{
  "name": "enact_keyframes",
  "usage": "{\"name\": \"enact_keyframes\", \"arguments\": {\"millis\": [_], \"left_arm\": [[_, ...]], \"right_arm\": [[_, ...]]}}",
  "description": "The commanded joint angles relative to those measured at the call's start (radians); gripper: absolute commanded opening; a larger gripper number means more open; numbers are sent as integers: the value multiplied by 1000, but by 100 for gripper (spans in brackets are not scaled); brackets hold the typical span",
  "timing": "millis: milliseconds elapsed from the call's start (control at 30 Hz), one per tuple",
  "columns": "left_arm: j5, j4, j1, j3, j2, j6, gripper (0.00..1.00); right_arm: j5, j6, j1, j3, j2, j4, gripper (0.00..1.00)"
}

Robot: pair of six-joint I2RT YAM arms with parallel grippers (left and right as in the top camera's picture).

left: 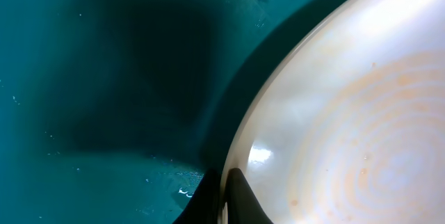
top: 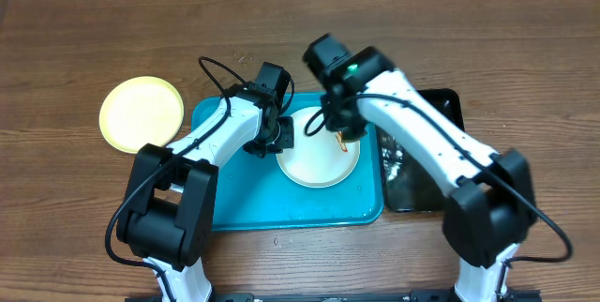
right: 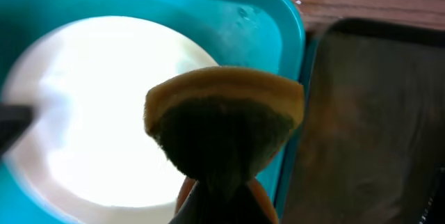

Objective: Clean dirty plates on tray and stack at the side
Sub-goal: 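Carry the sponge with the right gripper onto the white plate and wipe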

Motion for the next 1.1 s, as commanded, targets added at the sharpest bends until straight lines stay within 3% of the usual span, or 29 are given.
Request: {"name": "enact_keyframes", "arguments": {"millis": [0,600,833,1067], "left_arm": [[-8,-5,5,2,14,5,4],[-7,-7,5,2,14,8,5],[-8,-10,5,2,14,8,5],[-8,-10,5,2,14,12,4]], "right_arm": [[116,65,14,-10,65,12,4],[63,75,14,-13,236,63,4],[-86,75,14,-17,322,74,4],[-441,-10,11,-16,337,127,4]]}}
